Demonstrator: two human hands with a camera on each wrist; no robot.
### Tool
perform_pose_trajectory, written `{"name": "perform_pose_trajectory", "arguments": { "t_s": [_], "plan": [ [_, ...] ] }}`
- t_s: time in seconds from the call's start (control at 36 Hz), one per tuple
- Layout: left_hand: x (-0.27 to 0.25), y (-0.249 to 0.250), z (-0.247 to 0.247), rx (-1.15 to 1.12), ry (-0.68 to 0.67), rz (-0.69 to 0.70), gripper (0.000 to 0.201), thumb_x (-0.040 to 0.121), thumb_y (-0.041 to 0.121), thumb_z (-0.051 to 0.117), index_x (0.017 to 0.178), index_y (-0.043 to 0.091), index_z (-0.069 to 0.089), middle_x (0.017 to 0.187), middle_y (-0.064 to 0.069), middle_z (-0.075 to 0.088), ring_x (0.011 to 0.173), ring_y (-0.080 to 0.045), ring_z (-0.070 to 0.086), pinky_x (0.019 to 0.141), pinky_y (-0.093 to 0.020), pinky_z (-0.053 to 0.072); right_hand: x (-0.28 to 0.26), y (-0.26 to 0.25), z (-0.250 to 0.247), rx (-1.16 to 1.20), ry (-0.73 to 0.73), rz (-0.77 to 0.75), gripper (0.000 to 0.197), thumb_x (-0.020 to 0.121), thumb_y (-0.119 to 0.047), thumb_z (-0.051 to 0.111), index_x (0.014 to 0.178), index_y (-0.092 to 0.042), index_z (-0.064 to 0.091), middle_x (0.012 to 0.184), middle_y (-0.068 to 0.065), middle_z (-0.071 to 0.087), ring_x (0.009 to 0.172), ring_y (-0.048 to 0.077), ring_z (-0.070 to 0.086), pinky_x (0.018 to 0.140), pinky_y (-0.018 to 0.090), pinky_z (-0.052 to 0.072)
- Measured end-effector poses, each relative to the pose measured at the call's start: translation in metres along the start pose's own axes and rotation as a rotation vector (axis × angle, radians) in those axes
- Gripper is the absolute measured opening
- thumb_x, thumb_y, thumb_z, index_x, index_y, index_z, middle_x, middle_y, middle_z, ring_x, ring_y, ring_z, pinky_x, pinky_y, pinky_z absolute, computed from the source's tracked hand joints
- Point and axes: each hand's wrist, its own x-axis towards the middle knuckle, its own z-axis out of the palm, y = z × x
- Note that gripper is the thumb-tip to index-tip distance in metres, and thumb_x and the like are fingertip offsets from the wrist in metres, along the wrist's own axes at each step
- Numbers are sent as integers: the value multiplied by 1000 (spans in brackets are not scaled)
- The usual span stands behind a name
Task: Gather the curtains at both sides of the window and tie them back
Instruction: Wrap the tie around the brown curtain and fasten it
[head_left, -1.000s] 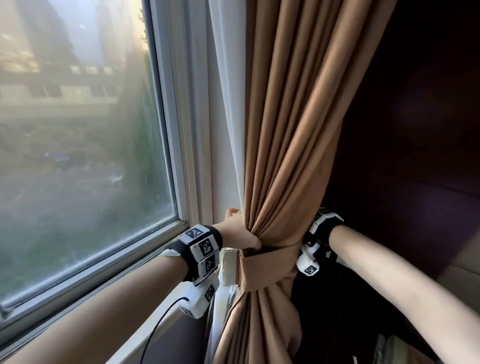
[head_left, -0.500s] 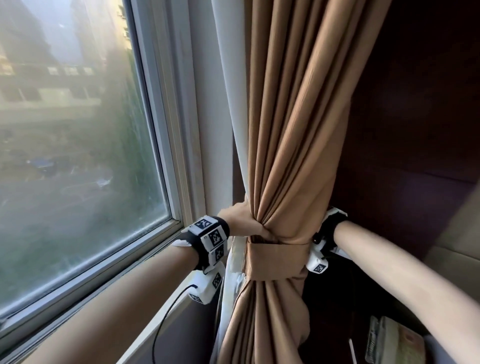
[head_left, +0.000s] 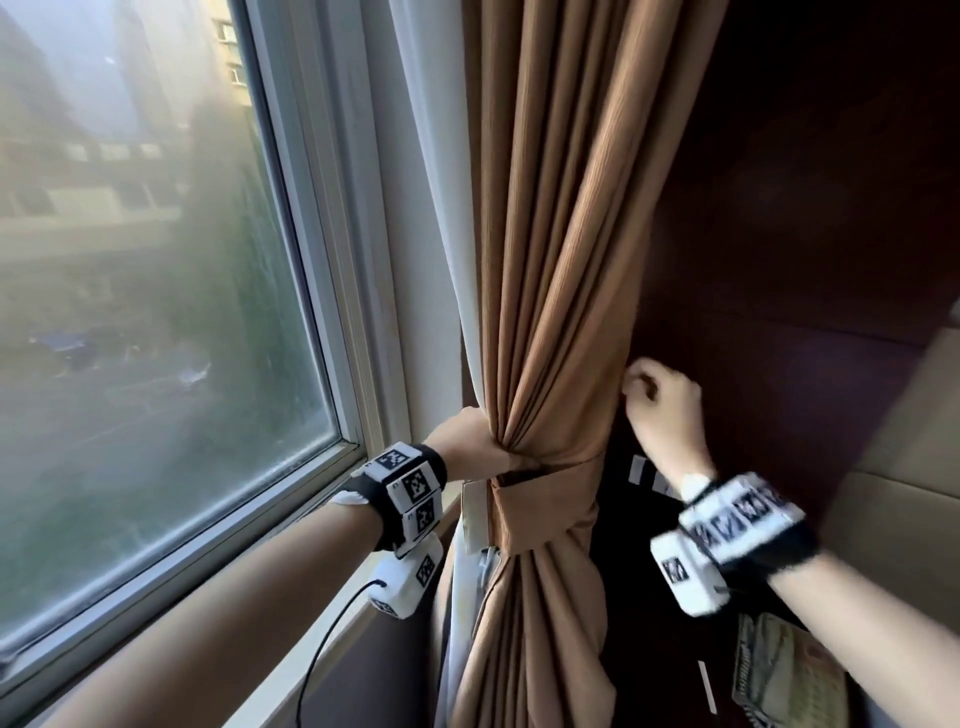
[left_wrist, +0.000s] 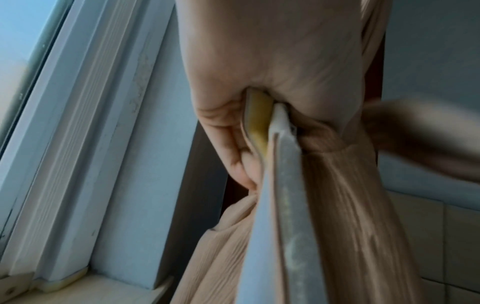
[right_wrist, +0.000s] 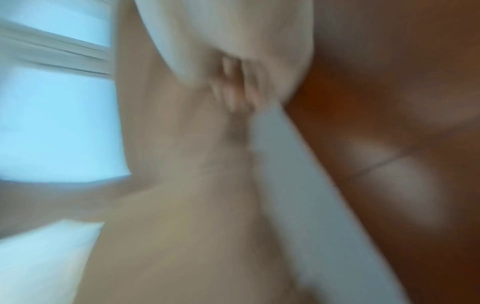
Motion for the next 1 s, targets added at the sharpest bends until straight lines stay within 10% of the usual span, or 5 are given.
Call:
{"name": "perform_pose_trajectory", "arguments": {
  "t_s": [0.14, 0.36, 0.64, 0.78, 1.0],
  "plan": [
    [1, 5, 3, 62, -10, 39, 49, 72, 53, 74, 113, 27, 66, 110, -2, 68, 101, -21, 62, 89, -31, 51, -110, -48, 14, -152, -338, -718, 22, 79, -8, 57, 97, -14, 69, 104, -5, 67, 89, 8, 65, 76, 24, 54],
    [0, 0, 1, 56, -61, 60, 52, 71, 58, 73, 109, 24, 66, 106, 0, 69, 95, -19, 63, 88, -33, 52, -116, -23, 58, -371, -224, -819, 27, 93, -22, 59, 118, -16, 61, 123, -6, 58, 81, 10, 61, 61, 26, 55],
    [-12, -10, 1, -110, -57, 165, 53, 79, 54, 69, 115, 16, 61, 110, -1, 66, 107, -19, 60, 95, -33, 48, -111, -24, 82, -414, -70, -922, 21, 91, -18, 64, 112, -19, 68, 91, -2, 61, 75, 14, 59, 54, 27, 51],
    [-4, -38, 14, -188, 37, 89, 88, 51, 94, 55, 70, 9, 50, 66, -4, 50, 62, -16, 46, 58, -41, 48, -106, -29, 81, -446, -60, -1015, 15, 90, -9, 59, 95, -20, 68, 88, -3, 63, 75, 13, 57, 46, 26, 46],
    [-23, -46, 4, -363, -48, 156, 50, 89, 38, 65, 49, 11, 50, 45, 5, 52, 43, -6, 48, 46, -19, 37, -108, -32, 81, -377, 3, -1057, 26, 94, -11, 53, 92, -27, 73, 107, -3, 55, 90, 16, 55, 58, 21, 48]
  ]
}}
